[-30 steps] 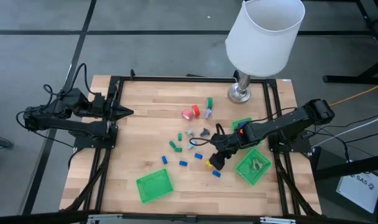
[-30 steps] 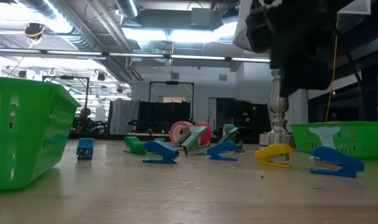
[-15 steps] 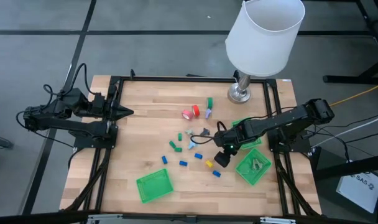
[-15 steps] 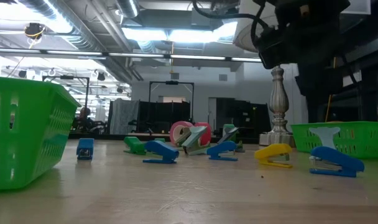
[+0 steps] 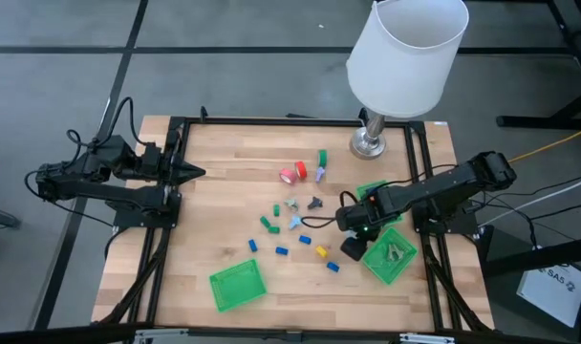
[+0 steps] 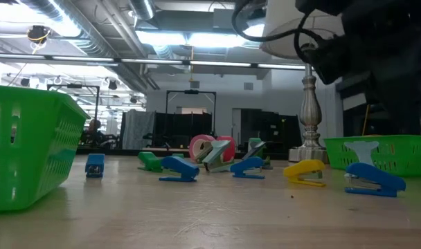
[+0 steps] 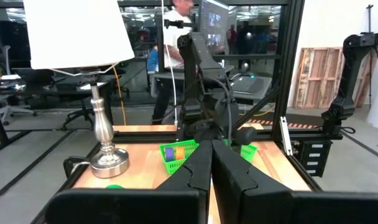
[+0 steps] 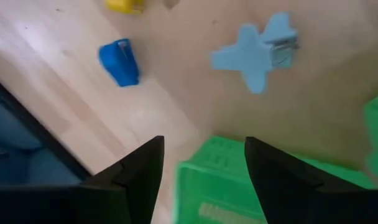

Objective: Pick and place Stapler, Stapler remover, tape
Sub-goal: Put the bottom light blue staple remover into the bottom right green bin

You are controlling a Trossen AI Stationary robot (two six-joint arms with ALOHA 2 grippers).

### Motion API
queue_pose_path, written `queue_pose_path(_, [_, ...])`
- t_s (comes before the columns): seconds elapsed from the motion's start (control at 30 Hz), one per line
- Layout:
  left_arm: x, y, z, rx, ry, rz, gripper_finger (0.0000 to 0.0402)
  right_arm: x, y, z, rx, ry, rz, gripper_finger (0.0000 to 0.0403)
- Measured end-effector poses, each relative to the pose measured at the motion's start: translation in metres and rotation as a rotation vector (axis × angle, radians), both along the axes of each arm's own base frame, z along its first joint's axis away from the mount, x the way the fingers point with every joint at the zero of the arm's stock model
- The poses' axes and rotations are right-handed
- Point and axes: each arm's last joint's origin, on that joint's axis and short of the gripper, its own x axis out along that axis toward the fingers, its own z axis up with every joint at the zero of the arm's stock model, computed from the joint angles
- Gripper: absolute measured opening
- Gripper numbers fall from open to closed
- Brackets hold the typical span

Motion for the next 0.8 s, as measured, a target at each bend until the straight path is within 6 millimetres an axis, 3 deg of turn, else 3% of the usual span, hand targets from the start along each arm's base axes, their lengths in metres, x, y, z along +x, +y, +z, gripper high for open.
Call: queue_pose_path(0.8, [0.000,0.000,0.000,0.000,0.000,0.000,0.0006,0.001,-0.015,-0.003,-0.147,-0.030,0.069,0.0227])
